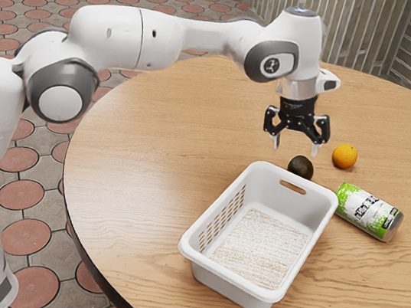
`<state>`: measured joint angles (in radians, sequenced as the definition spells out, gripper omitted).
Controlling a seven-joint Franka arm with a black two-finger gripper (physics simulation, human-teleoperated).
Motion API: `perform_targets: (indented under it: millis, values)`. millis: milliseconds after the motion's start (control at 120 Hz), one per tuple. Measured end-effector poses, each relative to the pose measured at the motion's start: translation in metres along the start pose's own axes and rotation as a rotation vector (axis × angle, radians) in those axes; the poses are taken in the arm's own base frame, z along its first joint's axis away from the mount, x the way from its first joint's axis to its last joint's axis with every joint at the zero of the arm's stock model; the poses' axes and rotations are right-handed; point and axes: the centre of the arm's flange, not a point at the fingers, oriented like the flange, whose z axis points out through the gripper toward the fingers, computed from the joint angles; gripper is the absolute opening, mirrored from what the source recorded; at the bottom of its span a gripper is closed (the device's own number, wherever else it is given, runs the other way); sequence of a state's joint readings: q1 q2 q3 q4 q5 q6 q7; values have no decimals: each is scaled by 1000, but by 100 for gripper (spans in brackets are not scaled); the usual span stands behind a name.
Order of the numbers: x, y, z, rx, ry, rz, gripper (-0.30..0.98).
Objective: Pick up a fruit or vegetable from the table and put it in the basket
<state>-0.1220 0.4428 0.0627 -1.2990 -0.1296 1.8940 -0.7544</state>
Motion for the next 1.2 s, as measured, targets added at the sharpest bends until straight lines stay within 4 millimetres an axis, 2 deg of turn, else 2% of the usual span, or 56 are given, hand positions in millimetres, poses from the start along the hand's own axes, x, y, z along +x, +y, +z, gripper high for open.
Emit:
perform_targets:
  millis: [158, 308, 467, 633, 808, 1200]
  values:
    - [10, -15, 12, -30, -56, -130, 69]
    - [12, -16, 23, -34, -83, -206, 69]
    - [26, -29, 24, -34, -82, -285, 69]
    - [25, -19, 42, -35, -80, -317, 69]
    - [34, -9, 53, -72, -45, -348, 69]
    - [50, -14, 92, -80, -35, -420, 69]
